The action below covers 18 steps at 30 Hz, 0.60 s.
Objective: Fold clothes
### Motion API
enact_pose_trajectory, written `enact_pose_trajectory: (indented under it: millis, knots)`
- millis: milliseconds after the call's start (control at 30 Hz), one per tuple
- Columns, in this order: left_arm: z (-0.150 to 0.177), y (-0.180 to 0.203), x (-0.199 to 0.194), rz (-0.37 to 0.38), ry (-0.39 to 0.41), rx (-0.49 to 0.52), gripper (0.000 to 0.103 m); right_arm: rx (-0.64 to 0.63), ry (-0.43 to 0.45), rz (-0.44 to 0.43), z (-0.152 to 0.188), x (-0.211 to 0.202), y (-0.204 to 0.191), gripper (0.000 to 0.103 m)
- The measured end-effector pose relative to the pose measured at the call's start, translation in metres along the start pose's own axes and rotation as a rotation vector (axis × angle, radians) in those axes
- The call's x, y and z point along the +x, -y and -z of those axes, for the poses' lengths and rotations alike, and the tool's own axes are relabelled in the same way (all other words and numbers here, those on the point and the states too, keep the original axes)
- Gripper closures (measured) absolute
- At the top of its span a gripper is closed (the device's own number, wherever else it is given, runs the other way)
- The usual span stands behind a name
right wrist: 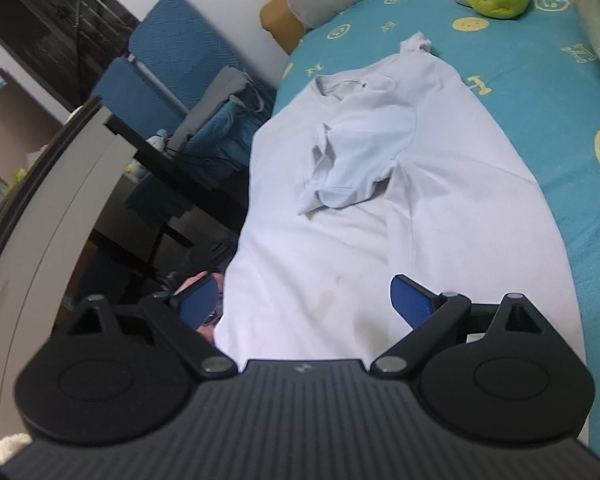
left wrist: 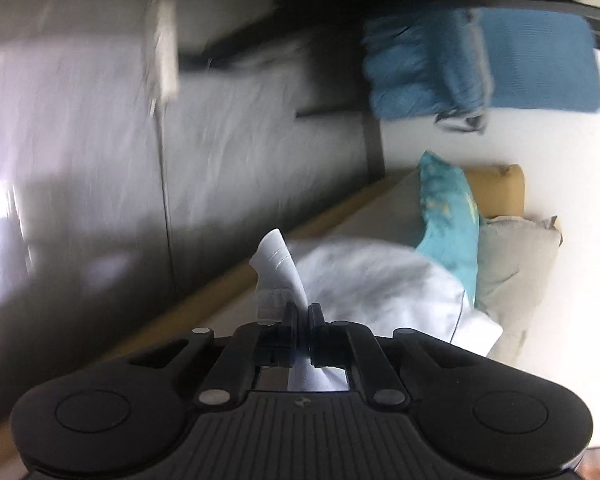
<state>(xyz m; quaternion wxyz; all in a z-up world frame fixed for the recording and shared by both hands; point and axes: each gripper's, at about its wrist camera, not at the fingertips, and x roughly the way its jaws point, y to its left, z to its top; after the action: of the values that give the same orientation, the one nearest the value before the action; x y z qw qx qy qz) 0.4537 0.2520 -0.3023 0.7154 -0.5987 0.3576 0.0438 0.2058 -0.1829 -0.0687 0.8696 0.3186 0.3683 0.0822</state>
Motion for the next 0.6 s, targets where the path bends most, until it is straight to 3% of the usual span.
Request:
enact_pose_trajectory:
  millis: [200, 300, 500, 600]
  knots:
    - [0.007, 0.079, -0.044, -0.057, 0.162, 0.366, 0.099, 0.057, 0.023, -0.019, -0.006, -0.010, 0.009, 0.009]
    - [0.032, 0.146, -0.069, -0.085, 0.246, 0.651, 0.099, 0.057, 0.056, -0.028, -0.008, -0.022, 0.010, 0.009]
    - [0.148, 0.268, -0.099, -0.013, 0.298, 1.172, 0.099, 0.079, 0.148, 0.011, -0.016, -0.050, 0.020, 0.009]
    - [0.221, 0.295, -0.082, 0.026, 0.206, 1.356, 0.099, 0.097, 0.245, 0.050, -0.021, -0.072, 0.029, 0.009]
